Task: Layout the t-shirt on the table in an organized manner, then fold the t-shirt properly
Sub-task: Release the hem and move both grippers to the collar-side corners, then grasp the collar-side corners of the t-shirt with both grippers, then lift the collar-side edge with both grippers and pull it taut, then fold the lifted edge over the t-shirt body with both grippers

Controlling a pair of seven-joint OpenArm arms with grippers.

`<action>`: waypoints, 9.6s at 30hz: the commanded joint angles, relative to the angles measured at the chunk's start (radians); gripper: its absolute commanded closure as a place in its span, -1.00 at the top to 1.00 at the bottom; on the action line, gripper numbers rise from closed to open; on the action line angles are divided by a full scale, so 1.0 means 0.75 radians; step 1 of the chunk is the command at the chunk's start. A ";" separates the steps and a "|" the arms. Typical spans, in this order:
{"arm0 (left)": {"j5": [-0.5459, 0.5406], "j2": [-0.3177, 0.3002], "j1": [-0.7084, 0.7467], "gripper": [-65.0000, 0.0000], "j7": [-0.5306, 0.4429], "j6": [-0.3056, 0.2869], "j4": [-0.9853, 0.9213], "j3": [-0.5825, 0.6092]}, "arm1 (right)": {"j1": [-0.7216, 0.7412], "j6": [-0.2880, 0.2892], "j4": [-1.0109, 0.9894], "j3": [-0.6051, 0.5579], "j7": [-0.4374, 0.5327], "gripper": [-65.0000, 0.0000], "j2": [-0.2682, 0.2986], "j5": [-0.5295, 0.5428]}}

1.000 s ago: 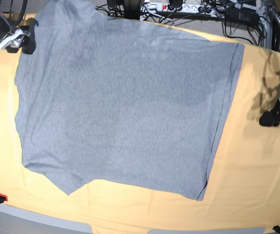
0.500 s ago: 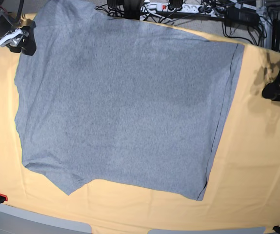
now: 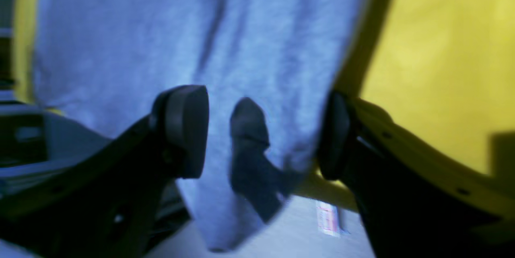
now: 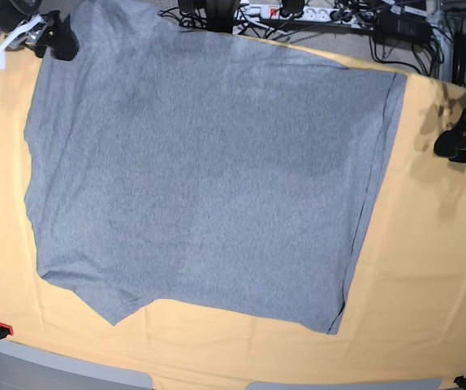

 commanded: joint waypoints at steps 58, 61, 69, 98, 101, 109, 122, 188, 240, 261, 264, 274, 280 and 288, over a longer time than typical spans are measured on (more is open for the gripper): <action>-0.114 -0.014 0.259 0.38 -0.019 -0.006 0.092 -0.011 | -0.014 -0.002 0.010 0.005 -0.024 -0.53 0.005 0.124; -0.108 0.029 0.287 0.38 -0.019 -0.006 0.091 -0.007 | -0.015 -0.002 0.010 0.005 -0.024 -0.53 0.004 0.124; -0.061 0.082 0.374 0.38 -0.019 -0.006 0.091 0.042 | -0.014 -0.002 0.010 0.005 -0.024 -0.53 0.005 0.124; -0.102 0.151 0.373 0.38 -0.019 -0.006 0.091 0.171 | -0.015 -0.002 0.010 0.005 -0.024 -0.53 0.005 0.124; -0.093 0.102 0.373 0.38 -0.019 -0.006 0.091 0.162 | -0.015 -0.002 0.010 0.005 -0.024 -0.53 0.005 0.124; -0.017 0.098 0.404 0.38 -0.019 -0.006 0.091 0.115 | -0.014 -0.002 0.010 0.005 -0.024 -0.53 0.005 0.124; -0.098 0.132 0.410 0.38 -0.019 -0.006 0.093 0.121 | -0.014 -0.002 0.010 0.005 -0.024 -0.53 0.005 0.124; -0.114 0.133 0.365 -1.00 -0.019 -0.006 0.592 0.108 | -0.014 -0.002 0.189 0.006 -0.024 -1.00 0.201 0.124; -0.046 0.134 0.617 -1.00 -0.019 -0.006 0.770 -0.227 | -0.149 -0.002 0.203 0.005 -0.024 -1.00 0.196 0.124; -0.114 0.134 0.618 -1.00 -0.019 -0.006 0.770 -0.227 | -0.159 -0.002 0.203 0.005 -0.024 -1.00 0.196 0.124; -0.114 0.134 0.669 -1.00 -0.019 -0.006 0.770 -0.227 | -0.175 -0.002 0.203 0.005 -0.024 -1.00 0.195 0.124; -0.114 0.133 0.770 -1.00 -0.019 -0.006 0.770 -0.346 | -0.267 -0.002 0.212 0.005 -0.024 -1.00 0.196 0.124; -0.114 0.134 0.839 -1.00 -0.019 -0.006 0.770 -0.427 | -0.335 -0.002 0.260 0.005 -0.024 -1.00 0.196 0.124; -0.114 0.137 0.882 -1.00 -0.019 -0.006 0.770 -0.427 | -0.384 -0.002 0.350 0.005 -0.024 -1.00 0.196 0.124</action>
